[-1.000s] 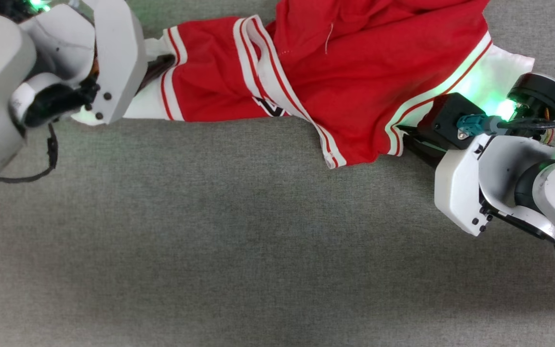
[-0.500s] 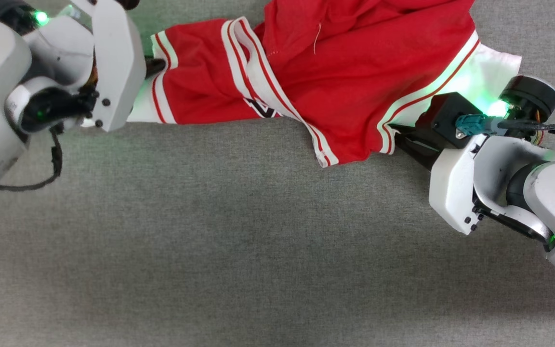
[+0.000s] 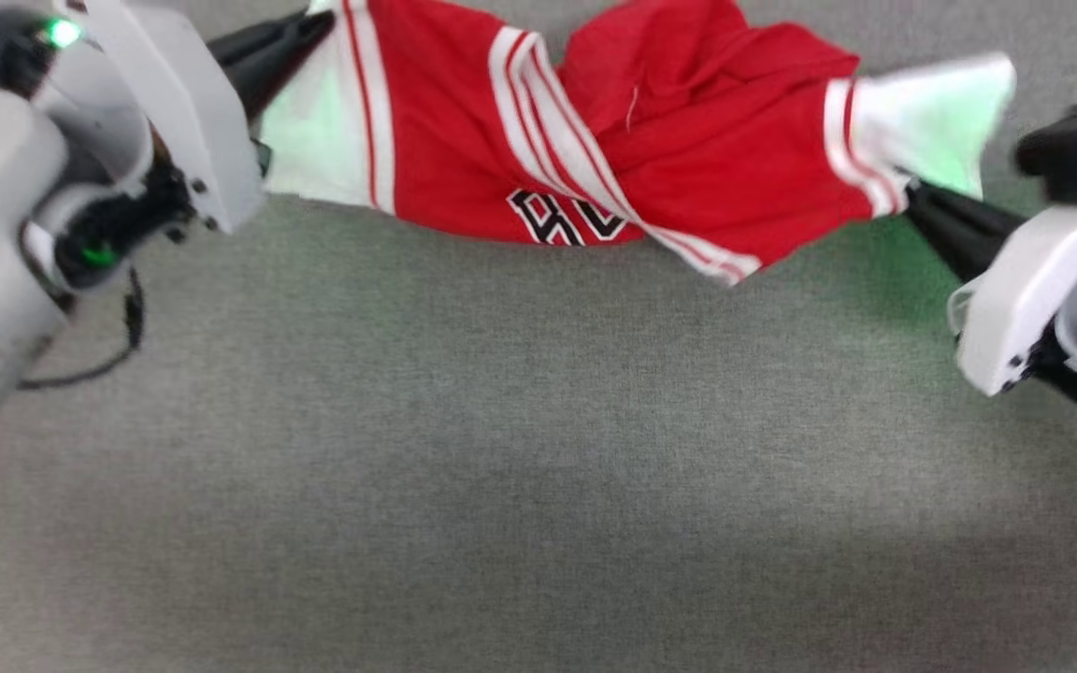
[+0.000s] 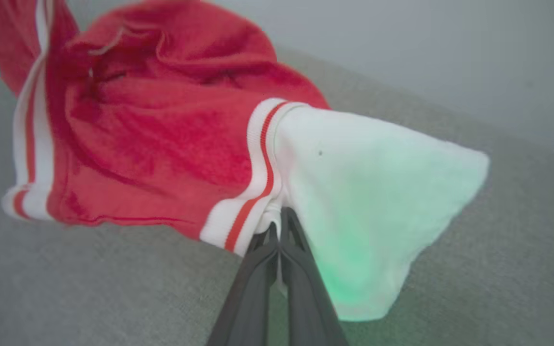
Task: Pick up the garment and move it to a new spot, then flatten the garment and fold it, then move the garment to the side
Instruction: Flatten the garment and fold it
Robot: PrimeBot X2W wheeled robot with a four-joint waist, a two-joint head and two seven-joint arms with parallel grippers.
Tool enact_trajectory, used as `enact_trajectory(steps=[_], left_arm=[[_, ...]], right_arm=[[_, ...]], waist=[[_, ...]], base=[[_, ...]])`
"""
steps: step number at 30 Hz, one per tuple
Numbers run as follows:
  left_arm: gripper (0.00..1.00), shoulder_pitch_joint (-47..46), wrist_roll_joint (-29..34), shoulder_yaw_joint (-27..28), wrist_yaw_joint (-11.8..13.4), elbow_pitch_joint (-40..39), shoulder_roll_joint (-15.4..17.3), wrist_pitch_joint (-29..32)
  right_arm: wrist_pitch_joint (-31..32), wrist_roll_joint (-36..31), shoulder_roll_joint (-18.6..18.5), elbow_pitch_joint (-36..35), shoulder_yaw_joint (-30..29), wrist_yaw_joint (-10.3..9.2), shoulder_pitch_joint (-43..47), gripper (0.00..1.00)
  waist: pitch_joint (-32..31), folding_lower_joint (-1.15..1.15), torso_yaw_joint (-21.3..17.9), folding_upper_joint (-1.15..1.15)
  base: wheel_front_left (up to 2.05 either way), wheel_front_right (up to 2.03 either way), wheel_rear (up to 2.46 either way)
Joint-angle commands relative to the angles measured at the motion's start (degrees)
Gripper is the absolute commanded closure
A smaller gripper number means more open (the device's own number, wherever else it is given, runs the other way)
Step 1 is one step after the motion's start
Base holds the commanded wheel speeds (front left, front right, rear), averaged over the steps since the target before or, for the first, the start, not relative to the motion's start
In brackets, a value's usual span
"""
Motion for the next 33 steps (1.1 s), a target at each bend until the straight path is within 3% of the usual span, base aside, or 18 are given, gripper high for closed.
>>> enact_trajectory(steps=[1, 8, 13, 15, 23, 28, 33], left_arm=[[1.0, 1.86, -1.53, -0.04, 0.13, -1.57, -0.37, -1.96], [1.0, 3.64, -8.82, 3.45, 0.13, -5.82, -0.71, -10.89], [1.0, 1.19, -10.93, 6.9, 0.12, -1.61, -2.55, -15.29], [1.0, -0.12, -12.02, 8.06, 0.13, 1.71, -4.03, -15.79], [1.0, -14.7, -10.84, 13.69, 0.13, 19.43, -12.5, -19.34], [1.0, -23.98, -10.45, 18.03, 0.13, 26.34, -15.81, -21.0], [1.0, -29.4, -8.33, 20.77, 0.14, 27.56, -15.96, -21.61]], right_arm=[[0.42, 2.62, 0.79, -0.52, -2.62, -0.07, 1.8, 1.0], [3.19, 9.84, 3.12, -2.08, -13.94, -0.06, 1.36, 1.0], [3.87, 9.24, 7.68, 1.71, -21.3, -0.07, -4.19, 1.0], [3.59, 9.49, 11.28, 4.77, -24.67, -0.06, -8.0, 1.0], [-2.66, 3.02, 22.2, 21.25, -38.56, -0.06, -31.28, 1.0], [-8.38, -2.69, 24.56, 27.98, -43.52, -0.07, -44.35, 1.0], [-11.69, -6.01, 25.16, 30.56, -44.14, -0.07, -51.63, 1.0]], waist=[[-3.55, 0.0, 1.4, 0.0], [-3.16, 0.0, 3.19, 0.0], [-1.43, 0.0, 2.77, 0.0], [-0.63, 0.0, 2.27, 0.0], [2.9, 0.0, -0.04, 0.0], [3.95, 0.0, -1.31, 0.0], [3.67, 0.0, -1.97, 0.0]], base=[[0.0, 0.0, 0.0], [0.0, 0.0, 0.0], [0.0, 0.0, 0.0], [0.0, 0.0, 0.0], [0.0, 0.0, 0.0], [0.0, 0.0, 0.0], [0.0, 0.0, 0.0]])
